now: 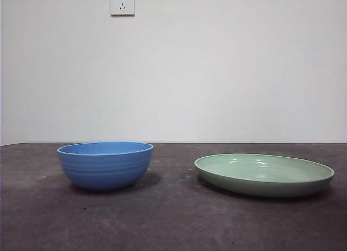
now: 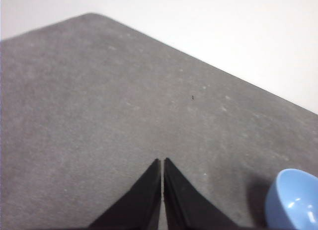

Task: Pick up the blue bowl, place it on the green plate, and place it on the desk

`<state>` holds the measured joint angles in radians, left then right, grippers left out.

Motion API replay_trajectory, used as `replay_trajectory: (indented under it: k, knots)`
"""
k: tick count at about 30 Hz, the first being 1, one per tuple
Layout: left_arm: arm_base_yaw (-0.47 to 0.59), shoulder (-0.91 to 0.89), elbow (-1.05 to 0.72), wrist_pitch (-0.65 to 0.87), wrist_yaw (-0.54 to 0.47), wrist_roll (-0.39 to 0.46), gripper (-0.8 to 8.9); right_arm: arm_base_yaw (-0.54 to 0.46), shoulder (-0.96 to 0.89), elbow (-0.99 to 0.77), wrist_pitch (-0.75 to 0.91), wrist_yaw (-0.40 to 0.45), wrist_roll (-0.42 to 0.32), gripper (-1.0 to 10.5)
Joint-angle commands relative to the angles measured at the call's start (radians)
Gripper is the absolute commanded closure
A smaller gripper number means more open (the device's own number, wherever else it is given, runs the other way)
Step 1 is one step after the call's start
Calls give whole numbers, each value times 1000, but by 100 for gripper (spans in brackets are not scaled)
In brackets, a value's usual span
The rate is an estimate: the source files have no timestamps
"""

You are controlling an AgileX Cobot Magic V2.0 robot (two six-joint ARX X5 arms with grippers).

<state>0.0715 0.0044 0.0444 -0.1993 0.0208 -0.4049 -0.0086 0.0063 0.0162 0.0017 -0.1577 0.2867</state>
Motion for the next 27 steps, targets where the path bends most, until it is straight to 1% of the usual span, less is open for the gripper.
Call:
replay_trajectory:
  k: [1, 8, 11, 13, 17, 19, 23, 27]
  knots:
    - [0, -1, 45, 12, -2, -35, 804, -1, -3, 14, 24, 6, 81, 935]
    - [0, 21, 174, -3, 6, -35, 804, -2, 0, 125, -3, 11, 84, 935]
    - [0, 64, 251, -49, 6, -33, 804, -1, 21, 194, -56, 27, 79, 935]
    - [0, 103, 306, -90, 19, -20, 804, -1, 47, 248, -108, 28, 61, 935]
    - [0, 211, 417, -147, 126, 51, 804, -1, 128, 362, -205, 24, -3, 935]
    - [0, 272, 471, -175, 180, 79, 804, -1, 179, 420, -254, 7, -32, 935]
    - [0, 403, 582, -246, 277, 154, 804, -1, 303, 549, -360, -57, -102, 935]
    - [-1, 523, 690, -339, 377, 227, 804, 0, 438, 684, -493, -148, -172, 935]
